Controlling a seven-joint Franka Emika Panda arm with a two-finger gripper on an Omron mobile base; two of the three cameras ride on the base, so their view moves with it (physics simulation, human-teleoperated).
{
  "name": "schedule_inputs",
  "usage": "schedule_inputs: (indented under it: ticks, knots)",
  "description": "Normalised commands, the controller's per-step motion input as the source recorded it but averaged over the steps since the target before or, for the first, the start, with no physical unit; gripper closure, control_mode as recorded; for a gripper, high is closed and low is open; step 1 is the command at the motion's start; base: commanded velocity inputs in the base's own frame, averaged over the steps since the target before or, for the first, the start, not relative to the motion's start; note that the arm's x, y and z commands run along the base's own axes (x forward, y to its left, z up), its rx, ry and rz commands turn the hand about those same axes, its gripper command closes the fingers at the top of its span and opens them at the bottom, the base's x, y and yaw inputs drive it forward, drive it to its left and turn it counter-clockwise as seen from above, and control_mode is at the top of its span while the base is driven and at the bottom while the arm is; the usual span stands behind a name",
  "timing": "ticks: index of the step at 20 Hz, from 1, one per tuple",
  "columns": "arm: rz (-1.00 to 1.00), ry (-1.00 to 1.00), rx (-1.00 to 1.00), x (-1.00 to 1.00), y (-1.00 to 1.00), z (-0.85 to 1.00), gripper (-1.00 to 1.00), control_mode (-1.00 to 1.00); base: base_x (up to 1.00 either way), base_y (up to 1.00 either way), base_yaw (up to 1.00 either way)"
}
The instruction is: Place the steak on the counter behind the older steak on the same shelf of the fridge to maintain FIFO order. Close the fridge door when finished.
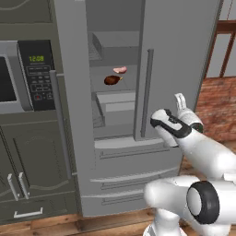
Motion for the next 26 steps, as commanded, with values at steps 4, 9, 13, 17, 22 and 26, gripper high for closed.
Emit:
schedule_inputs:
  ticks: [4, 9, 13, 17, 22, 26]
  knots:
    - [0.0, -0.01, -0.09, -0.81, 0.45, 1.0, -1.0, -1.0, 0.0, 0.0, 0.0]
    - [0.03, -0.05, -0.1, -0.38, 0.36, 0.35, -1.0, -1.0, 0.0, 0.0, 0.0]
    - [0.0, -0.02, -0.02, -0.49, 0.01, 0.03, -1.0, -1.0, 0.0, 0.0, 0.0]
    - [0.0, -0.13, -0.14, -1.0, 0.44, 0.59, -1.0, -1.0, 0.0, 0.0, 0.0]
    - [0.0, -0.02, -0.22, -0.8, 0.92, 0.01, -1.0, -1.0, 0.0, 0.0, 0.0]
    - [0.01, -0.01, -0.26, -0.39, 1.0, -0.3, -1.0, -1.0, 0.0, 0.0, 0.0]
